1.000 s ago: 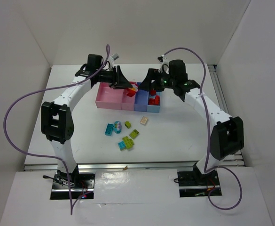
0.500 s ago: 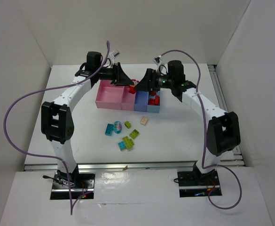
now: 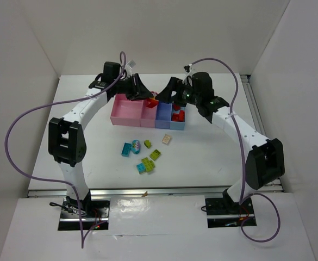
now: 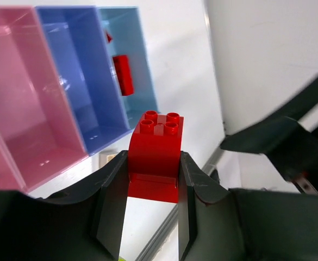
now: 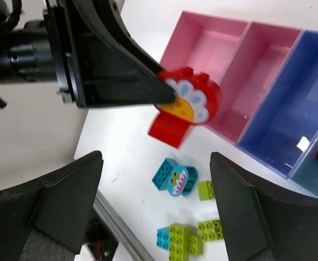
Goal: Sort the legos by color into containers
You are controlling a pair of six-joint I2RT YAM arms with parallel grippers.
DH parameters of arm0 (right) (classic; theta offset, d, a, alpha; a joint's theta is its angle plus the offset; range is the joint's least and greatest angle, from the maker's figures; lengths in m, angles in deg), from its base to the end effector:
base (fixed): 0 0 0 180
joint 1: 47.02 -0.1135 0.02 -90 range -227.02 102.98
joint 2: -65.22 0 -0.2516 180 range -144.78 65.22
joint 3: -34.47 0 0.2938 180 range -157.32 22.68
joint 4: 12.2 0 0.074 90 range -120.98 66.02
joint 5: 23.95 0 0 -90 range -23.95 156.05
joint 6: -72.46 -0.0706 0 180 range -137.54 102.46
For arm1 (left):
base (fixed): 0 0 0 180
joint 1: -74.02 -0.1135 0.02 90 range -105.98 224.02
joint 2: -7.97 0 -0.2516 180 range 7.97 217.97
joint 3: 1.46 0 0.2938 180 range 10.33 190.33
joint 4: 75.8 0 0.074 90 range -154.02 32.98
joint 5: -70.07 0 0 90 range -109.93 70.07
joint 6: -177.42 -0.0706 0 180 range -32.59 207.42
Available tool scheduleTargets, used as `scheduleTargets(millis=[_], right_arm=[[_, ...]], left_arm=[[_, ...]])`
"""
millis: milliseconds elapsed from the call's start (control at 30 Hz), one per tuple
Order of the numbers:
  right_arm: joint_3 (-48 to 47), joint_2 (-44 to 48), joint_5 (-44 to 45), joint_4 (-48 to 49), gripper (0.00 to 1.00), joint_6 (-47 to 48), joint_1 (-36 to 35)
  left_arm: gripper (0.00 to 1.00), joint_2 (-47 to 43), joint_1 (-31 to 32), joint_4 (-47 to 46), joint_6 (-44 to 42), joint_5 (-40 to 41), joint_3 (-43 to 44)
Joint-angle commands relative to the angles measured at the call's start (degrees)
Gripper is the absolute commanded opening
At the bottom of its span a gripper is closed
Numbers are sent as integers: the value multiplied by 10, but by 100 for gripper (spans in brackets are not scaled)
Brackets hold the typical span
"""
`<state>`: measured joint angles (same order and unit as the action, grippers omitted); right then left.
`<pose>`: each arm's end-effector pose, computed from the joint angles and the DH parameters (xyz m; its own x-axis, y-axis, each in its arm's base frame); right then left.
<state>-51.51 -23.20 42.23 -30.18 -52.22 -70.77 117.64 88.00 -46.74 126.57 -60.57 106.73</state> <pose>0.3880 0.2019 0.3041 -0.6694 0.2742 -0.6905 -0.4062 0.6432 0.6491 0.4821 -0.1674 0.2780 -0.8418 -0.2841 -0.4590 0.2530 0.5434 -0.8004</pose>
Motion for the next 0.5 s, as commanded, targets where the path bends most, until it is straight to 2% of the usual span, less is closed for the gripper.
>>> scheduleTargets(millis=[0, 133, 267, 467], right_arm=[[-46, -21, 65, -32, 87, 9, -25], [-85, -53, 110, -73, 87, 9, -44], [-112, -77, 156, -109, 87, 9, -65], [-118, -89, 156, -115, 87, 9, -77]], left_arm=[[0, -43, 14, 48, -7, 77, 36], [0, -59, 14, 48, -14, 120, 23], [0, -71, 14, 48, -14, 126, 18], [0, -66, 14, 53, -19, 121, 18]])
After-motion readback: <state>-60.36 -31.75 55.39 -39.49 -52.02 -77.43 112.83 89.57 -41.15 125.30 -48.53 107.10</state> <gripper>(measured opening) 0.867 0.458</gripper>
